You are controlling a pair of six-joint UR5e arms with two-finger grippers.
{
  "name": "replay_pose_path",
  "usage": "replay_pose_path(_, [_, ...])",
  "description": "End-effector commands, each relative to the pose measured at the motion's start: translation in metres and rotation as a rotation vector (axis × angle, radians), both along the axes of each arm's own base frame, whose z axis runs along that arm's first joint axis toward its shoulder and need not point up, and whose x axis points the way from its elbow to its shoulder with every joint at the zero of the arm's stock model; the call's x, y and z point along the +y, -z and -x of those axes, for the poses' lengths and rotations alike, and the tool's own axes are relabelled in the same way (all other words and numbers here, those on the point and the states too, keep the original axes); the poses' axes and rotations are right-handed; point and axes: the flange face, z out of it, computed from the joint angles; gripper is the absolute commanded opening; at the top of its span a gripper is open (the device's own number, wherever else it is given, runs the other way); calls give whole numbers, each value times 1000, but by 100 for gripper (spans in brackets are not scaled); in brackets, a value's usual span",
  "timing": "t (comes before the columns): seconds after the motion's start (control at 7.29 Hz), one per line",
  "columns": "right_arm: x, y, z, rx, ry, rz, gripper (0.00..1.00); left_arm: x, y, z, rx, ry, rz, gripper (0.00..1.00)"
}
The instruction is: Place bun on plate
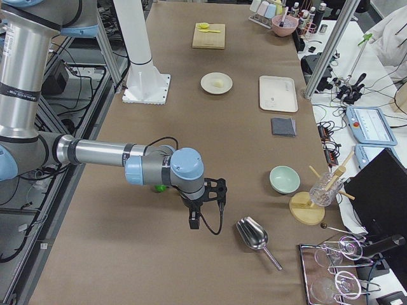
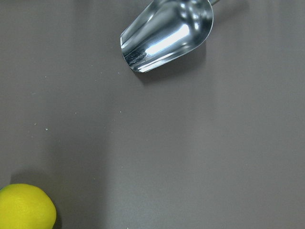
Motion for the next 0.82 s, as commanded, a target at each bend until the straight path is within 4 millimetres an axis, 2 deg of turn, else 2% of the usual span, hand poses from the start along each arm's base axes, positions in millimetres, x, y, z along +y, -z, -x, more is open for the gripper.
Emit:
replay_pose_path(0.0, [0, -5, 0, 1, 1, 8, 100, 19, -79, 71, 61, -39, 30, 98])
replay_pose_path(0.14, [0, -5, 0, 1, 1, 8, 100, 42, -108, 79, 61, -35, 72, 98])
replay_pose_path(0.27, [0, -5, 0, 1, 1, 8, 100, 78, -138, 81, 82, -37, 112, 98])
replay_pose_path(0.41, [0, -5, 0, 1, 1, 8, 100, 90, -164, 79, 99, -34, 159, 98])
replay_pose_path(0.69, [1, -5, 0, -1, 1, 9, 100, 103, -176, 82, 95, -21, 173, 98])
